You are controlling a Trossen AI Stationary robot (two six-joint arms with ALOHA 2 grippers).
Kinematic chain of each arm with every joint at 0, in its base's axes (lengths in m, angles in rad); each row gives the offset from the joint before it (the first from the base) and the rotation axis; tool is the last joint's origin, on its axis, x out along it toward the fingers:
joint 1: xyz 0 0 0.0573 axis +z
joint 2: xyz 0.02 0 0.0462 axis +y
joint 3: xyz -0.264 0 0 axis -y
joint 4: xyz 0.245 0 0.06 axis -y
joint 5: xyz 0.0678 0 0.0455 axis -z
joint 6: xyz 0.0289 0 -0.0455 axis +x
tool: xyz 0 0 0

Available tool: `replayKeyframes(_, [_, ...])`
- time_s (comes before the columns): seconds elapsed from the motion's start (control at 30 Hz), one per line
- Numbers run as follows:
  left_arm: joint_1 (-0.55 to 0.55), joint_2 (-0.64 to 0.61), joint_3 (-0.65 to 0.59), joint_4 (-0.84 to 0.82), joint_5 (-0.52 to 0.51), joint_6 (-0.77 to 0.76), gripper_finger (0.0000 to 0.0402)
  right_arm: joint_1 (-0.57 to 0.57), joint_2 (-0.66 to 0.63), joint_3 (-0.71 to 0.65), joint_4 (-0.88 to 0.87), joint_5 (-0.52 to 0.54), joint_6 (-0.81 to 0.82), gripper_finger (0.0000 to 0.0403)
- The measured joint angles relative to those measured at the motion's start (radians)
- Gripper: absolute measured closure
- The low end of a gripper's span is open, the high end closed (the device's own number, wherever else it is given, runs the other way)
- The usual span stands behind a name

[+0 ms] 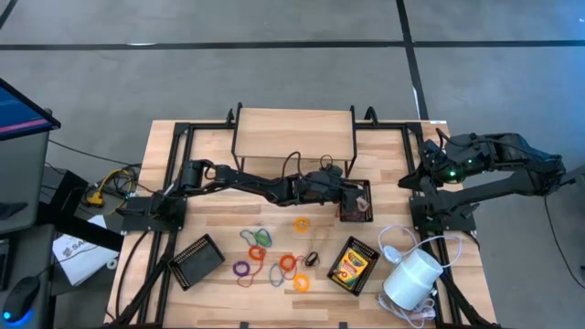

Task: Pick & Place Office Desk Supplies
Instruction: Put the left white rubber band into the top right black bin

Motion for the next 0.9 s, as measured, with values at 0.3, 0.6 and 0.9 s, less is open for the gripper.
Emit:
replayKeyframes(0.3, [-0.017,0.000,0.000,-0.048,0.000,-0.055,0.0245,0.000,0.000,0.000,0.000,0.000,0.000,0.0330])
replayKeyframes(0.6, [-0.023,0.000,0.000,-0.051,0.058,-0.086,0.0195,0.000,0.000,0.000,0.000,0.000,0.000,0.0330])
replayKeyframes(0.9, [-0.030,0.000,0.000,-0.051,0.050,-0.083,0.0133,0.000,0.000,0.000,0.000,0.005,0.000,0.0330])
